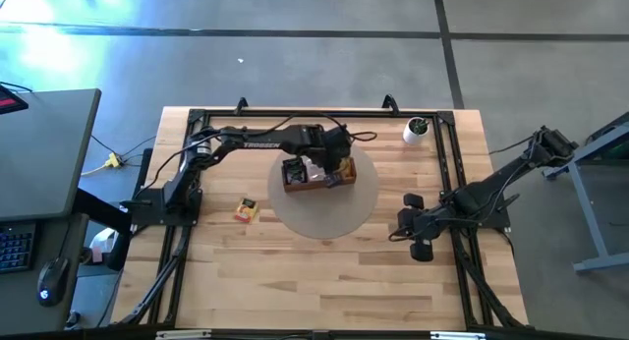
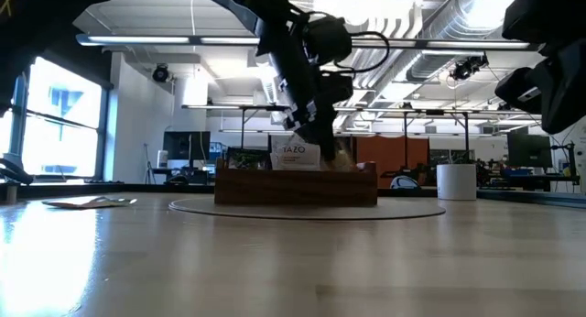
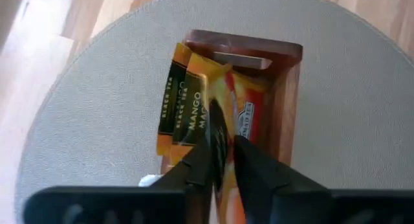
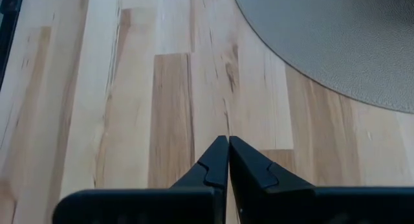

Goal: Pick & Place Tea
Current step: Put the yellow tea bag into the right section of the wooden organizer

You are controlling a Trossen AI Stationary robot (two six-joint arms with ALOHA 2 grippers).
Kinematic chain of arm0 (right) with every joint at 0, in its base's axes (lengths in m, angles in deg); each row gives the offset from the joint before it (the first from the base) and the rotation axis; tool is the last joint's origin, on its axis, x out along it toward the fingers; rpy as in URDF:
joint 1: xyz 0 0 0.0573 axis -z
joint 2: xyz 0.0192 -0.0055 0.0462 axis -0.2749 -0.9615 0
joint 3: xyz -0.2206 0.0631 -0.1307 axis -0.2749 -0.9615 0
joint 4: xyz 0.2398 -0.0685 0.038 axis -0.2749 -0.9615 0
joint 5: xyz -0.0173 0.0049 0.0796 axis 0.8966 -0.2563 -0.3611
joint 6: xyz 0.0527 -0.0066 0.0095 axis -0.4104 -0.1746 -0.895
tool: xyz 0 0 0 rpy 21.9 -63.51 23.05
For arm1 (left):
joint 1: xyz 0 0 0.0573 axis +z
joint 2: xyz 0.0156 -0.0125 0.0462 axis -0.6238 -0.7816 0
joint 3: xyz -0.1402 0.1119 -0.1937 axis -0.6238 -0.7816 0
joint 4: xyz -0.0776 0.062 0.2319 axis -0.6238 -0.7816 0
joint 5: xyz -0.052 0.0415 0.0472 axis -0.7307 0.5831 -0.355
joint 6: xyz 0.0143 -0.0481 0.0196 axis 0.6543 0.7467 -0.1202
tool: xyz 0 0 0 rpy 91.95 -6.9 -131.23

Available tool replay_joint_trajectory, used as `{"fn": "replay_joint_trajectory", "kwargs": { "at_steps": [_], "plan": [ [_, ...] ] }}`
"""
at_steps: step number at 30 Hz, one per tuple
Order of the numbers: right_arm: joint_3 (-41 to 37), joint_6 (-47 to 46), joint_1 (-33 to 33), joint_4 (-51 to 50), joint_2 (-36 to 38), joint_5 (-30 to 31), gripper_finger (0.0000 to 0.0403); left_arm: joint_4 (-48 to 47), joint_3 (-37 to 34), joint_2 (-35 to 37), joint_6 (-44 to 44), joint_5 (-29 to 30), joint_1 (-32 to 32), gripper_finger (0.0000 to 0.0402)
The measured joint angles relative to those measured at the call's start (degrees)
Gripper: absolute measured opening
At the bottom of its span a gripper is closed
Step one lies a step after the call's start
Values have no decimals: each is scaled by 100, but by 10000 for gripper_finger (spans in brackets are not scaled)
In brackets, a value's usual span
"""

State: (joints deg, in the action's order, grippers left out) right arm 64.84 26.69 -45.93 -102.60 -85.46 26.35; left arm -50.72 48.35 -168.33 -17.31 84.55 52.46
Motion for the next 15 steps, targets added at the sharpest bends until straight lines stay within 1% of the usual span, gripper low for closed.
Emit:
{"fn": "replay_joint_trajectory", "kwargs": {
  "at_steps": [5, 9, 12, 14, 15],
  "plan": [
    [0, 13, -1, 27, 0, 2, 11, 270, -11, -44, 54, 2, -25, 114],
    [0, 20, 0, 46, 0, 2, 11, 613, 10, -39, 191, 44, -110, 144],
    [0, 121, 0, 60, -2, 4, 11, 180, 390, -39, 278, 35, -165, 151],
    [0, 192, -2, 107, -2, 63, 11, -431, 836, -28, 668, -70, -166, 151],
    [0, 244, -2, 151, -2, 126, 11, -816, 1076, -24, 827, -226, -162, 150]
  ]
}}
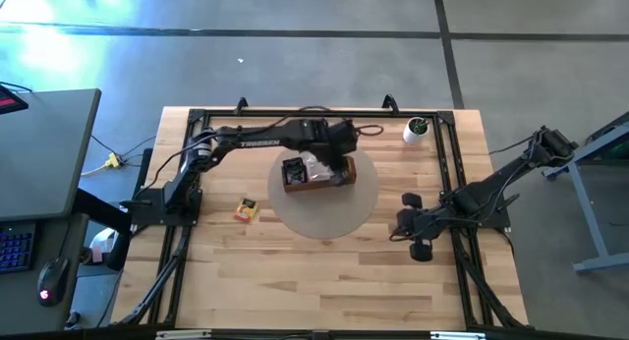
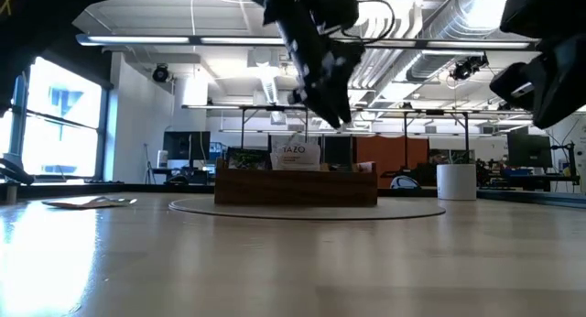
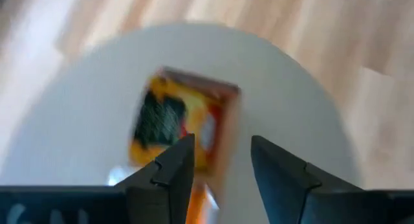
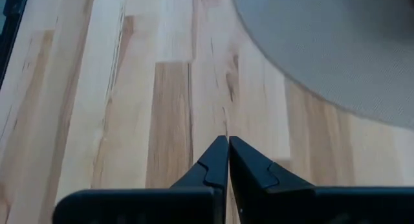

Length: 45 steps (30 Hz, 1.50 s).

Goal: Pick & Place Tea
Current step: Put the yellow tea bag into the right section of the wooden organizer

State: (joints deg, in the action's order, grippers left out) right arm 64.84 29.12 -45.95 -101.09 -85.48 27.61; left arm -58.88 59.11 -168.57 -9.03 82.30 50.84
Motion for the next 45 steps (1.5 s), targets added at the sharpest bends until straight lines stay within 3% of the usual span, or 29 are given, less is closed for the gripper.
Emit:
{"fn": "replay_joint_trajectory", "kwargs": {
  "at_steps": [3, 7, 13, 16, 20, 25, 30, 38, 42, 45],
  "plan": [
    [0, 359, 0, 206, 0, 293, 11, -914, 632, 0, 369, -539, -10, 150],
    [0, 754, 0, 620, 0, 901, 11, -1713, 1262, 64, 665, -595, -118, 150],
    [4, 149, -75, 806, -42, 1041, 11, -3405, 1403, 658, 845, 263, -487, 150],
    [4, -92, -258, 792, -225, 1034, 11, -3737, 1254, 792, 1180, 821, -754, 150],
    [4, -397, -523, 860, -627, 1089, 11, -4175, 820, 1138, 1538, 863, -1020, 150],
    [4, -805, -752, 880, -1114, 983, 11, -4177, -333, 1522, 2151, 922, -1286, 150],
    [4, -1167, -930, 899, -1390, 951, 11, -3746, -2289, 2290, 3013, 937, -1494, 150],
    [4, -1089, -995, 1397, -1403, 1023, 11, -783, -5666, 3417, 4572, 483, -1580, 150],
    [4, -436, -965, 1896, -1403, 984, 11, 174, -6645, 3432, 5196, 517, -1625, 150],
    [4, 17, -936, 2197, -1403, 980, 11, 583, -6938, 3471, 5377, 563, -1670, 150]
  ]
}}
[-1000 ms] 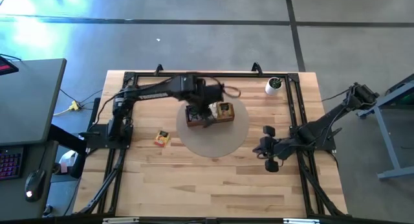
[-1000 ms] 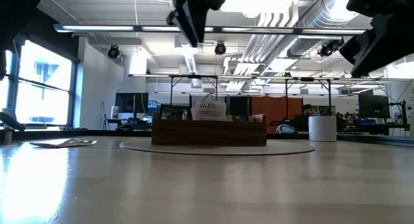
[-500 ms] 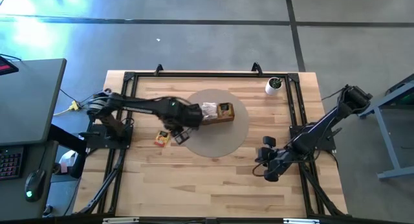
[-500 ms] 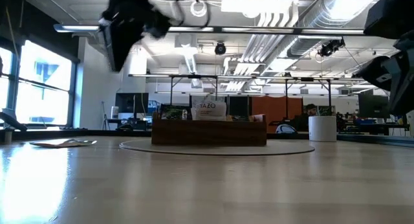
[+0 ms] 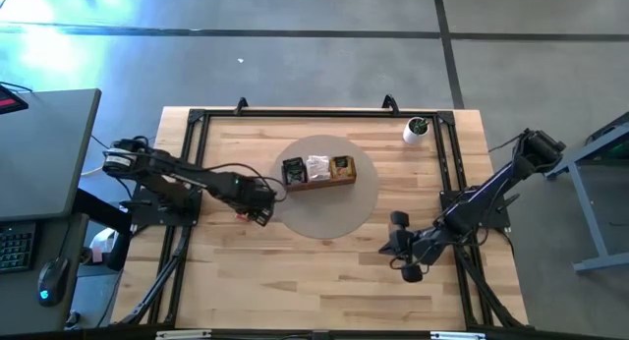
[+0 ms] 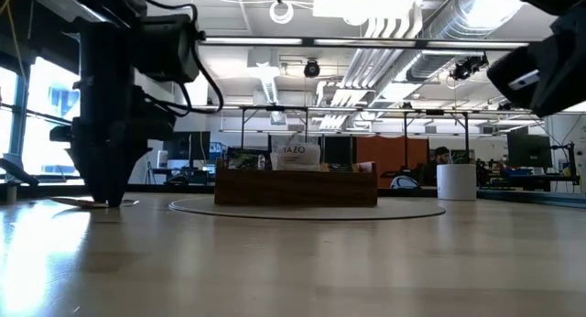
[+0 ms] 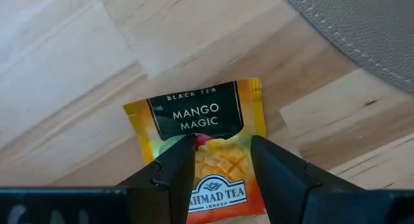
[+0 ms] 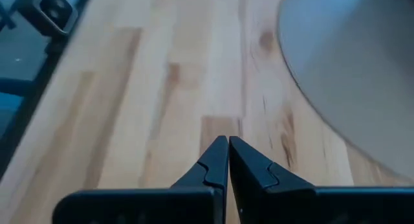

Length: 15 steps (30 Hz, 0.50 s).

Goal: Pick & Place Tea
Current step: Put the yellow tea bag into the right section of the wooden organizer

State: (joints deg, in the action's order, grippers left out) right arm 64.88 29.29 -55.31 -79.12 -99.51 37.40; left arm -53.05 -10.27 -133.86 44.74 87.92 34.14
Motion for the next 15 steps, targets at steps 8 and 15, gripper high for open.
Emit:
{"fn": "replay_joint_trajectory", "kwargs": {
  "at_steps": [8, 15],
  "plan": [
    [0, 838, 284, 601, 0, 498, 11, 1326, 4, -29, 78, 213, -693, 150],
    [0, 816, 730, 826, -15, 398, 41, 4163, 3, -313, -202, 423, -1531, 150]
  ]
}}
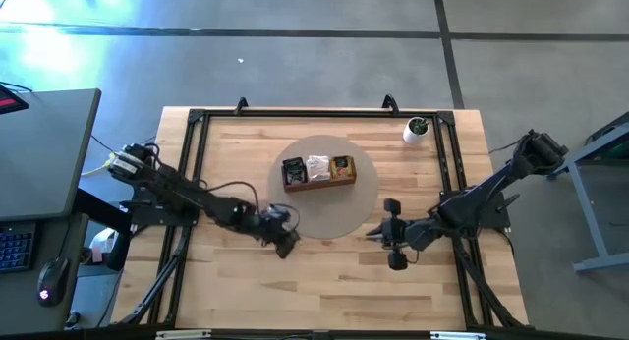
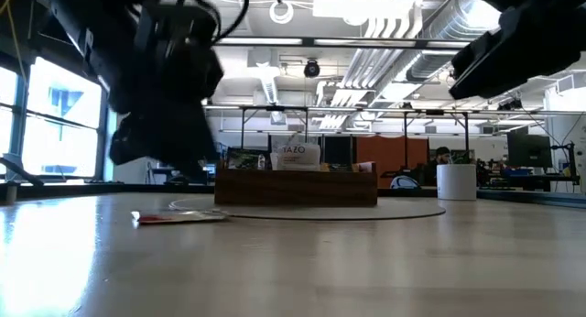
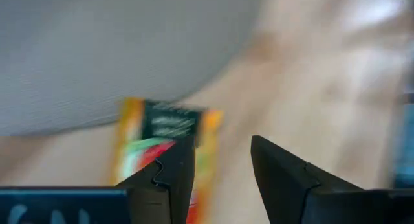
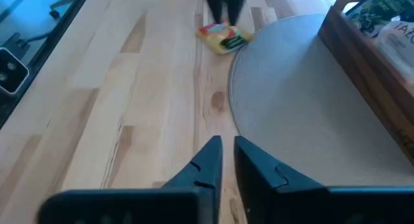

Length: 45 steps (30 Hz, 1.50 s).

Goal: Pick & Place Tea
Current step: Put the yellow tea bag into the right section of the wooden organizer

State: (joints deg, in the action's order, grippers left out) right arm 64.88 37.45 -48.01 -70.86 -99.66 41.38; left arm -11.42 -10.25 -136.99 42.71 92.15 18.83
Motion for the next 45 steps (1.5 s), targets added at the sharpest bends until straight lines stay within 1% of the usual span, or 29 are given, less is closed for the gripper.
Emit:
{"fn": "replay_joint_trajectory", "kwargs": {
  "at_steps": [2, 3, 5, 6, 8, 10, 12, 14, 15, 19, 21, 24, 25, 27, 31, 34, 40, 42, 45],
  "plan": [
    [0, 15, 131, 126, -78, -111, 63, 713, 9, -135, -4, 84, -172, 150],
    [0, 67, 200, 261, -159, -154, 75, 903, 9, -177, 5, 149, -243, 150],
    [0, 289, 300, 655, -399, -205, 98, 978, 38, -192, 155, 300, -364, 150],
    [0, 411, 342, 890, -550, -250, 109, 840, 115, -192, 292, 383, -413, 150],
    [0, 491, 448, 1513, -918, -441, 128, 274, 299, -123, 640, 570, -532, 150],
    [0, 383, 590, 2246, -1316, -702, 140, -624, 548, 11, 1209, 767, -693, 150],
    [43, 87, 780, 2970, -1741, -908, 146, -1538, 852, 51, 1855, 951, -901, 150],
    [171, -118, 930, 3366, -2156, -1151, 146, -2344, 1048, 51, 2496, 1191, -1158, 150],
    [270, -156, 994, 3388, -2370, -1276, 145, -2554, 1102, 51, 2800, 1294, -1287, 150],
    [867, -463, 1174, 3210, -3217, -1762, 139, -2510, 1150, -119, 3633, 1701, -1721, 150],
    [1236, -519, 1268, 3149, -3587, -1964, 138, -2640, 1134, -248, 3950, 1857, -1866, 150],
    [1809, -505, 1364, 3047, -3974, -1986, 138, -2611, 1150, -525, 4245, 1915, -1898, 150],
    [2008, -487, 1395, 2935, -4073, -1973, 138, -2637, 1144, -639, 4283, 1914, -1890, 150],
    [2354, -554, 1462, 2409, -4205, -1907, 138, -2681, 1132, -789, 4346, 1926, -1850, 150],
    [3051, -1252, 1648, 1218, -4336, -1638, 138, -2612, 1144, -1036, 4361, 1822, -1703, 150],
    [3349, -1687, 1806, 682, -4467, -1499, 138, -2581, 1152, -1050, 4242, 1775, -1607, 150],
    [3447, -2329, 2007, 861, -4748, -2100, 138, -2516, 1146, -1055, 3903, 1819, -1482, 150],
    [3437, -2371, 2031, 949, -4849, -2132, 138, -2543, 1136, -1055, 3899, 1809, -1464, 150],
    [3444, -2377, 2055, 1235, -4962, -2385, 138, -2557, 1121, -1055, 3867, 1799, -1401, 150]
  ]
}}
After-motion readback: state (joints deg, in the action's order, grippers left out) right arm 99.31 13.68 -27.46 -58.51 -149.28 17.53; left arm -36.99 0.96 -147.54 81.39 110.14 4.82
